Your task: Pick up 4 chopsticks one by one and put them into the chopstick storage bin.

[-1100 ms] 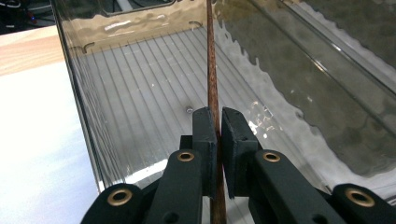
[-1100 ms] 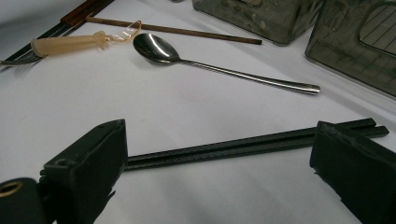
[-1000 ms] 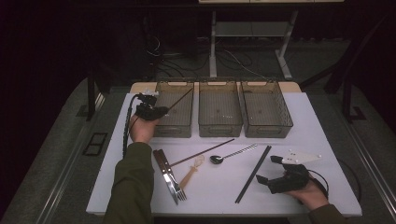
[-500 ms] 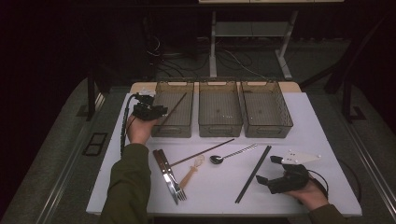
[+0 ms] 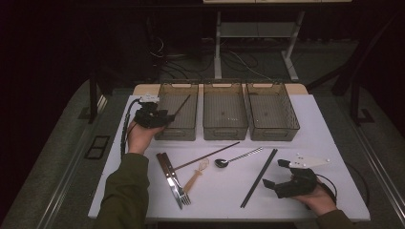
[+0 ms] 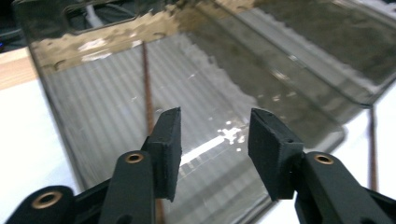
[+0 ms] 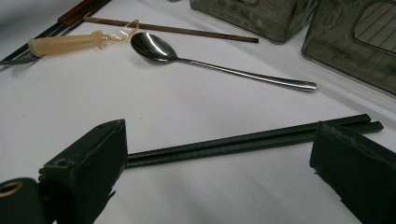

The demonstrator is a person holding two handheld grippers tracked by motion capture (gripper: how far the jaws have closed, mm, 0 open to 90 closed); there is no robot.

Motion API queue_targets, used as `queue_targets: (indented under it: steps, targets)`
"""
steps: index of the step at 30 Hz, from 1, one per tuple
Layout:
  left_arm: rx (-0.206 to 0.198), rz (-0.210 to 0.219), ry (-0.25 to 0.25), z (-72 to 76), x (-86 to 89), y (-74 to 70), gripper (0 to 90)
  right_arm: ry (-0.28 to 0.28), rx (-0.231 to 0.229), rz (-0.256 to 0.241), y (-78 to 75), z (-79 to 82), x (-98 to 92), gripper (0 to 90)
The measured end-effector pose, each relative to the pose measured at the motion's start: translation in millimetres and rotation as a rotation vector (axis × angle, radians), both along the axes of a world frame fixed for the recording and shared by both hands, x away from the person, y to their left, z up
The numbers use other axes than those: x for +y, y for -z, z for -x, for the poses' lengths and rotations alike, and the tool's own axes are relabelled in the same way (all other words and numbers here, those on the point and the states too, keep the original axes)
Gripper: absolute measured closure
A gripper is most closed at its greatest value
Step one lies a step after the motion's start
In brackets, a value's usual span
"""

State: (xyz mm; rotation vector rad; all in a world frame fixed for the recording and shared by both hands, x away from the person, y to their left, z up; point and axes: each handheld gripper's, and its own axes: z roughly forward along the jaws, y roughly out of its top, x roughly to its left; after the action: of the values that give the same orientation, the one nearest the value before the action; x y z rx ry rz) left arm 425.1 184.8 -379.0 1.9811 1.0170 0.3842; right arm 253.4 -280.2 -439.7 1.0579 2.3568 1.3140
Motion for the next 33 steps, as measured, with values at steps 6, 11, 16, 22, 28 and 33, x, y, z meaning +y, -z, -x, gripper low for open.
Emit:
queue_targets:
  steps: [6, 11, 16, 22, 28, 33]
  targets:
    - [-0.017, 0.004, 0.057, 10.9, -8.5, -5.3, 46.1, 0.000, -0.001, -0.002, 0.0, 0.3, -1.1, 4.4]
    - [-0.036, 0.005, 0.110, 21.1, -12.0, -6.9, 40.6, 0.002, 0.003, -0.005, 0.5, -0.6, -2.4, 4.4]
    - [-0.045, 0.026, 0.148, 33.2, -17.7, -5.3, 36.5, 0.005, -0.002, -0.002, -0.3, 1.8, -2.9, 4.4]
    - [-0.052, 0.038, 0.200, 45.7, -25.0, -4.0, 29.2, 0.010, -0.001, -0.005, -0.6, 1.8, -2.6, 4.4]
    - [-0.076, 0.037, 0.235, 58.7, -33.8, -1.0, 22.7, 0.018, -0.003, -0.008, -1.0, 1.2, -5.2, 4.4]
    - [-0.107, 0.033, 0.270, 72.8, -39.6, 2.8, 21.2, 0.016, -0.004, -0.003, -1.3, 2.7, -5.0, 4.4]
